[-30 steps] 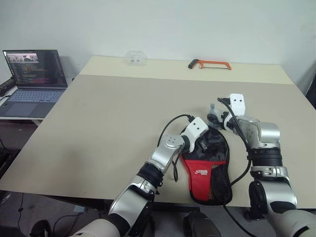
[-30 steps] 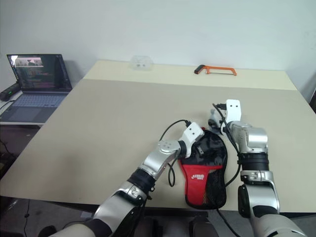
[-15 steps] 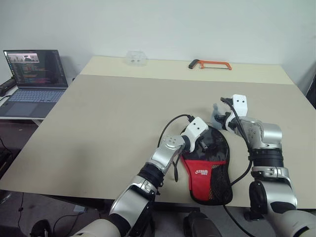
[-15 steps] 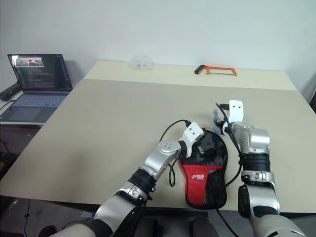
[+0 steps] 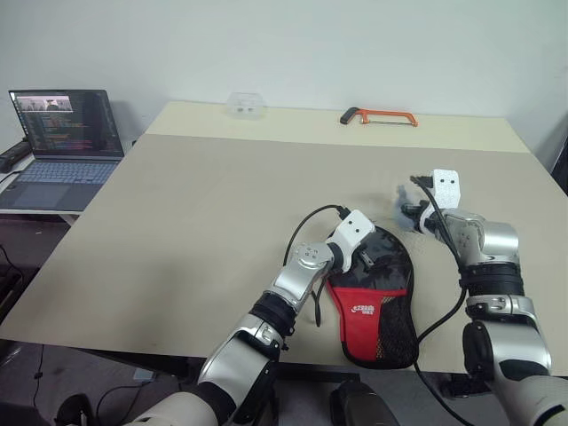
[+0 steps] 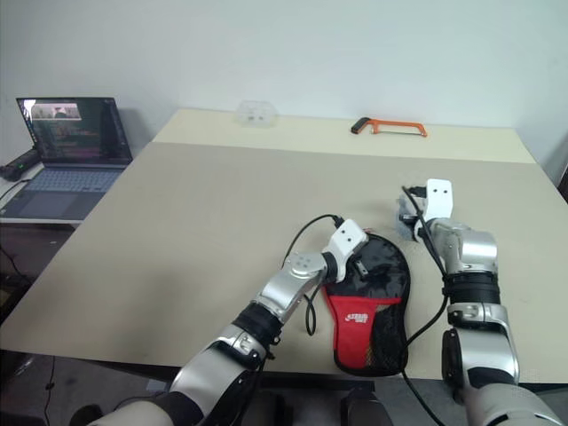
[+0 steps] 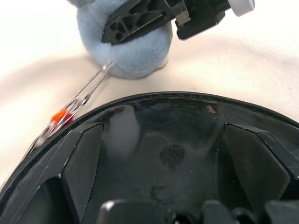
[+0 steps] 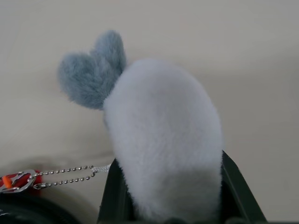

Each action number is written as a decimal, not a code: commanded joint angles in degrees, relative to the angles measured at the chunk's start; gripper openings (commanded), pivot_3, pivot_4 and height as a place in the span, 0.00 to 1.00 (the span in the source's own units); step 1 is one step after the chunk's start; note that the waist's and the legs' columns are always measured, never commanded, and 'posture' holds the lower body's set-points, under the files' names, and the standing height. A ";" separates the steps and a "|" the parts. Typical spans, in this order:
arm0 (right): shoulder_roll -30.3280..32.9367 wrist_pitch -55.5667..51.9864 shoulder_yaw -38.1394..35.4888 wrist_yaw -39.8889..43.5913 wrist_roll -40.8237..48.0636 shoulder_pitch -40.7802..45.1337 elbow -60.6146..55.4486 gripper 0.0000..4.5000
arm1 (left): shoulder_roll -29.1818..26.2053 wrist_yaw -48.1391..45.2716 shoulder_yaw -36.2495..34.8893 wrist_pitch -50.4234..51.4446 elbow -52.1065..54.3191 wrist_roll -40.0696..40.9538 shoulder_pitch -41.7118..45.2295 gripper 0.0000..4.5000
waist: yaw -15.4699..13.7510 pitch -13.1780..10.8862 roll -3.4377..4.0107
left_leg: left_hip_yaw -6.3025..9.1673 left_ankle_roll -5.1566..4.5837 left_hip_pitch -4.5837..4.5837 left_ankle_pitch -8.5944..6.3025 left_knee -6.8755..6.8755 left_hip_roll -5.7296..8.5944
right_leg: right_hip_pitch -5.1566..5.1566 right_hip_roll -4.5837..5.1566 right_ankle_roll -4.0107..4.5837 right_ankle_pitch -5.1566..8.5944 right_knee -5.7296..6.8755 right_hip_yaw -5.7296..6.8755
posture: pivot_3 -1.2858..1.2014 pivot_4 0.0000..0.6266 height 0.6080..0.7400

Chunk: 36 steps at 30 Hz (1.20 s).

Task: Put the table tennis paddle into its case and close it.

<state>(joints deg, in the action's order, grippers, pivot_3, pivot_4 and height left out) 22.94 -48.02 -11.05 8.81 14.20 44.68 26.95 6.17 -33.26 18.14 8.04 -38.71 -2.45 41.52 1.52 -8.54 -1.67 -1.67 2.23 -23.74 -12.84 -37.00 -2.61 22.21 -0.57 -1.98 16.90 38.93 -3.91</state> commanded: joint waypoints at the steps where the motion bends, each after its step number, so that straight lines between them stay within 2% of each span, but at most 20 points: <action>1: 3.90 3.60 -0.79 -1.04 -3.04 1.16 2.66 0.15 | -0.35 0.58 0.69 1.52 -4.02 -1.51 -2.01 1.00 | -0.01 0.00 0.00 | 0.00 0.00 0.00 0.00 0.00 0.00 | 0.00 0.00 0.00 0.00 0.00 0.00 | 0.52 0.24 1.00; 9: 8.50 2.73 -1.21 1.32 -1.75 0.63 2.67 0.15 | -0.53 0.33 0.92 1.65 -4.07 -1.53 -2.05 1.00 | -0.04 0.00 0.00 | 0.00 0.00 -0.01 0.00 0.00 0.01 | -0.01 0.01 0.00 0.00 -0.02 -0.02 | 0.52 0.24 1.00; 13: 12.02 -0.35 -0.36 5.76 -0.21 -2.75 -2.00 0.15 | -0.58 0.16 1.14 1.55 -4.22 -1.62 -2.10 1.00 | -0.02 0.00 0.00 | 0.00 0.00 -0.01 0.00 0.02 0.00 | -0.01 0.01 -0.01 0.01 -0.06 -0.03 | 0.52 0.24 1.00; 19: 17.74 -7.98 1.90 15.37 3.01 -12.50 -17.94 0.15 | -1.08 -0.28 1.51 1.49 -4.10 -1.84 -2.65 1.00 | 0.12 0.04 0.08 | 0.00 0.00 0.01 0.00 0.03 0.01 | -0.02 0.00 -0.27 0.15 -0.06 -0.06 | 0.52 0.24 1.00; 24: 25.90 -10.02 4.51 24.43 4.86 -23.85 -32.36 0.15 | -1.56 -0.56 1.63 1.47 -4.23 -2.04 -2.83 1.00 | 0.22 0.05 0.06 | 0.04 0.00 0.00 0.00 0.04 0.00 | -0.02 -0.01 -0.28 0.16 -0.11 -0.04 | 0.52 0.24 1.00; 28: 33.00 -6.93 3.65 32.43 6.26 -33.52 -41.41 0.14 | -1.71 -0.52 2.02 1.20 -5.01 -2.59 -2.27 1.00 | -0.08 0.04 0.07 | 0.12 0.00 -0.05 -0.01 0.09 0.02 | -0.07 0.00 -0.37 0.20 -0.34 0.00 | 0.52 0.24 1.00; 36: 38.70 0.57 0.06 39.85 5.80 -44.30 -46.93 0.14 | -2.33 -0.78 2.51 1.46 -5.05 -3.75 -2.10 1.00 | 0.20 0.01 -0.05 | 0.13 -0.01 0.10 -0.01 0.08 0.03 | -0.13 -0.01 -0.39 0.19 -0.36 0.00 | 0.52 0.24 1.00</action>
<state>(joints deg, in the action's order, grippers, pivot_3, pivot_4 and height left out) 60.26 -49.20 -8.70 46.92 20.29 1.40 -18.11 4.91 -34.30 19.42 7.26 -39.14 -4.16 41.76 1.73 -8.53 -1.72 -1.55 2.22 -23.64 -12.85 -36.91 -2.59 22.08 -0.59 -2.37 17.09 38.56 -3.91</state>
